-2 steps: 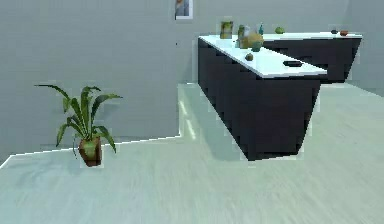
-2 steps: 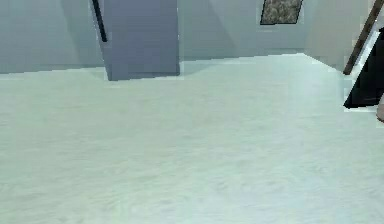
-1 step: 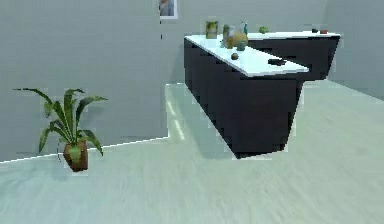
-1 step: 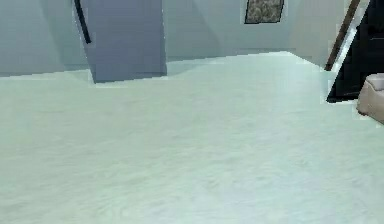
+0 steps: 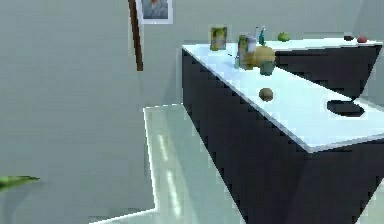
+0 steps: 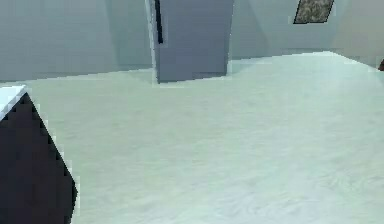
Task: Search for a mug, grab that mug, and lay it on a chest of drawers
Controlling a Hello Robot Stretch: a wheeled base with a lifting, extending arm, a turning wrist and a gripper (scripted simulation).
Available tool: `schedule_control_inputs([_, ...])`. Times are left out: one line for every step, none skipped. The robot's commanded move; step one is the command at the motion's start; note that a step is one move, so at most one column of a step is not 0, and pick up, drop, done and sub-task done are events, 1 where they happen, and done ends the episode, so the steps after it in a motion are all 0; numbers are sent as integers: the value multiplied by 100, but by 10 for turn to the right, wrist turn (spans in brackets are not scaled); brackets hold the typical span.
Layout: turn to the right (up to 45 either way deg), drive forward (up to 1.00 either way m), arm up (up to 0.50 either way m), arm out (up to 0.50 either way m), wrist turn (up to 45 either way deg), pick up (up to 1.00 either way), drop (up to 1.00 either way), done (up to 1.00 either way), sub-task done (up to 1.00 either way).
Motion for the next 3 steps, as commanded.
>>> schedule_control_inputs([0, 50, 0, 0, 0, 0, 0, 0, 0])
schedule_control_inputs([-210, 0, 0, 0, 0, 0, 0, 0, 0])
schedule_control_inputs([0, 5, 0, 0, 0, 0, 0, 0, 0])
